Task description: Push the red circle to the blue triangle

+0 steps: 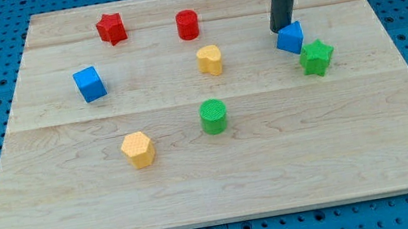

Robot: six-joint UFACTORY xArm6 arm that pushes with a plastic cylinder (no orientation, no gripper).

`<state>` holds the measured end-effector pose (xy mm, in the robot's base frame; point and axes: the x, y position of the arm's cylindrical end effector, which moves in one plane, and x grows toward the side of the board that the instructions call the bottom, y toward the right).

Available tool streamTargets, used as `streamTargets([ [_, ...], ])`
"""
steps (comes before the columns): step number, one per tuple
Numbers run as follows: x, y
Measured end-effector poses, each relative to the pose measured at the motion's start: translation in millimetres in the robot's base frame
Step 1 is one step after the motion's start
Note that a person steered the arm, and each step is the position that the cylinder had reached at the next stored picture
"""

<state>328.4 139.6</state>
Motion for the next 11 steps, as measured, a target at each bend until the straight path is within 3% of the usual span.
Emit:
streamTargets([
  [1,2,6],
  [2,-50,-2],
  [3,-117,-82],
  [4,-110,-183],
  [5,-49,-188],
  [6,-14,-139],
  [8,-75,-198],
  [9,-83,-158],
  [11,-10,-80],
])
